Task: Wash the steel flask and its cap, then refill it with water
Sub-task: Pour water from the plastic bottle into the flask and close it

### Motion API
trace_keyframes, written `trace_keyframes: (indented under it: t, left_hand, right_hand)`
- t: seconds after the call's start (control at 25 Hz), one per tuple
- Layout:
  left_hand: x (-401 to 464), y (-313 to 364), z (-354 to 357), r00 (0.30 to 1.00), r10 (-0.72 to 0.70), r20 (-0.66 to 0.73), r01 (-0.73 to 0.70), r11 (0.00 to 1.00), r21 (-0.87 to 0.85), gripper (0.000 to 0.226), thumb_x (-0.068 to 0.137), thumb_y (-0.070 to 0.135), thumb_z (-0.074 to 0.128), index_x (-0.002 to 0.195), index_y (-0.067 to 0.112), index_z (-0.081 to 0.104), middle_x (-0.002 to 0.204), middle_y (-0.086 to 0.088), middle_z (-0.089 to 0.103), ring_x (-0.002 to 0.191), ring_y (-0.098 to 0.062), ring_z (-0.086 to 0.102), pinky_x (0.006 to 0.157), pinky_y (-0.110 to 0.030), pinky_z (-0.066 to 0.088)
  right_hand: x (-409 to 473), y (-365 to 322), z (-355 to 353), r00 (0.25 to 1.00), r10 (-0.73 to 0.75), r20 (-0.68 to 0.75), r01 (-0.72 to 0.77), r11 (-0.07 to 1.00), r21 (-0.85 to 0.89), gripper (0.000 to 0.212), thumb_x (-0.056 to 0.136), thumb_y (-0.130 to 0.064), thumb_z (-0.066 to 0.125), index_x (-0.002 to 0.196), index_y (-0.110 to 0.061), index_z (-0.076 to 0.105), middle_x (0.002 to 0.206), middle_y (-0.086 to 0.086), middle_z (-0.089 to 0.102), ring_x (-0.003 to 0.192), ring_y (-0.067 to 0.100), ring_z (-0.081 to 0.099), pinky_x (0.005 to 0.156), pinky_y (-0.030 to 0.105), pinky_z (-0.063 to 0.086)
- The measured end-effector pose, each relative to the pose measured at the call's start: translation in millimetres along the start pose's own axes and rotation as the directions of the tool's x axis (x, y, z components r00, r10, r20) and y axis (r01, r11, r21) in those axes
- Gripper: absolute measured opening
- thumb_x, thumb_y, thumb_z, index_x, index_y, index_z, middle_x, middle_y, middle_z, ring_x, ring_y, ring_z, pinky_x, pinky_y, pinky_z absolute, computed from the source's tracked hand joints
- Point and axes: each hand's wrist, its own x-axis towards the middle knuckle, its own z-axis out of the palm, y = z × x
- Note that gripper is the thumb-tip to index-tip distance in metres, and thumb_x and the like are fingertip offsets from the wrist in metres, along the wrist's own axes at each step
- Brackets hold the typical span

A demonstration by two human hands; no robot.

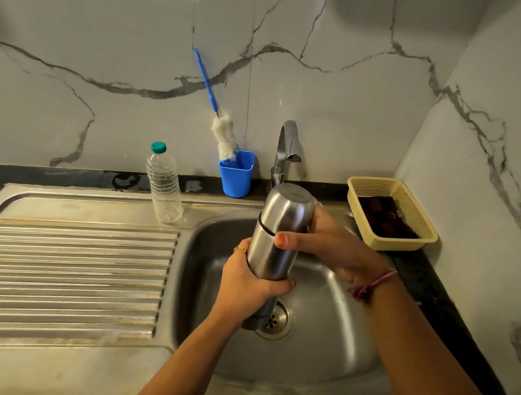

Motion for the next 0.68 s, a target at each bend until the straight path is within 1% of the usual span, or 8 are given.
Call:
trace_keyframes:
  t: [0.08,0.16,0.28,0.36,0.44,0.48,0.6,0.68]
  left_hand:
    - [0.5,0.5,-0.2,1.0,0.003,-0.008,-0.003,1.0,-0.002,0.076,0.046,0.033,0.087,0.114,0.023,0.054,0.104,0.004,0.063,0.09,-0.01,0.064,0.077,-0.031,0.058]
    - [1.5,0.3,-0.4,1.0,0.001,-0.007,-0.001,1.0,-0.004,0.076,0.046,0.033,0.087,0.114,0.023,0.055,0.104,0.004,0.064,0.09,-0.01,0.064,0.078,-0.032,0.058]
    - [1.8,0.0,0.5,1.0,-0.007,0.017,0.007,1.0,-0.01,0.075,0.047,0.032,0.088,0.114,0.022,0.055,0.104,0.002,0.064,0.091,-0.013,0.065,0.076,-0.031,0.059]
    - [2.5,-0.8,0.6,1.0,0.0,0.018,0.001,1.0,-0.014,0.075,0.048,0.031,0.088,0.115,0.021,0.055,0.105,0.001,0.064,0.092,-0.015,0.066,0.074,-0.028,0.059]
    - [3.6,-2.0,0.0,1.0,0.013,0.023,-0.012,1.0,-0.007,0.076,0.047,0.032,0.088,0.115,0.022,0.055,0.105,0.001,0.065,0.091,-0.014,0.066,0.075,-0.029,0.059]
    - [3.9,-2.4,-0.5,1.0,0.014,0.028,-0.014,1.0,0.001,0.077,0.047,0.033,0.088,0.116,0.022,0.055,0.105,0.001,0.065,0.091,-0.013,0.066,0.076,-0.03,0.059]
    - [2.3,0.2,-0.8,1.0,0.007,0.027,-0.007,1.0,-0.009,0.077,0.049,0.032,0.087,0.117,0.023,0.053,0.106,0.002,0.063,0.092,-0.012,0.065,0.075,-0.026,0.058]
    - [0.4,1.7,1.2,1.0,0.011,0.007,-0.01,1.0,-0.019,0.074,0.051,0.028,0.088,0.115,0.024,0.052,0.105,0.004,0.062,0.091,-0.011,0.064,0.072,-0.021,0.056]
  right_hand:
    - [-7.0,-2.0,-8.3,1.0,0.002,0.028,-0.003,1.0,0.01,0.076,0.068,-0.012,0.081,0.134,-0.015,0.042,0.123,0.005,0.061,0.115,0.021,0.059,0.093,0.033,0.052]
    - [-7.8,-3.5,-5.7,0.999,-0.015,-0.035,0.016,1.0,0.011,0.066,0.072,-0.007,0.076,0.13,-0.013,0.046,0.118,0.004,0.063,0.11,0.019,0.061,0.088,0.029,0.054]
    - [-2.0,-0.5,7.2,0.997,-0.052,-0.064,0.051,0.999,-0.017,0.075,0.067,-0.02,0.082,0.131,-0.02,0.044,0.115,0.001,0.062,0.105,0.016,0.061,0.078,0.023,0.055]
    - [-2.2,3.1,2.5,0.999,-0.029,-0.021,0.029,1.0,0.003,0.08,0.063,-0.025,0.082,0.133,-0.022,0.043,0.119,0.001,0.062,0.109,0.017,0.061,0.084,0.028,0.054]
    - [-6.7,4.0,-7.2,1.0,-0.017,0.024,0.016,0.999,0.045,0.072,0.065,-0.021,0.08,0.13,-0.021,0.049,0.12,0.003,0.064,0.112,0.019,0.061,0.092,0.035,0.052]
    - [-8.3,3.7,-9.1,1.0,-0.024,0.02,0.022,0.997,0.068,0.066,0.067,-0.017,0.08,0.126,-0.021,0.052,0.118,0.003,0.066,0.111,0.019,0.062,0.092,0.035,0.052]
    - [-9.0,1.6,5.5,0.993,-0.066,-0.098,0.074,0.994,0.079,0.055,0.072,-0.012,0.078,0.12,-0.022,0.053,0.11,0.0,0.067,0.1,0.013,0.065,0.077,0.022,0.055]
    - [-4.3,7.7,19.5,0.968,-0.088,-0.236,0.113,0.989,0.097,0.061,0.07,-0.017,0.081,0.123,-0.019,0.051,0.108,-0.001,0.066,0.096,0.01,0.065,0.072,0.018,0.055]
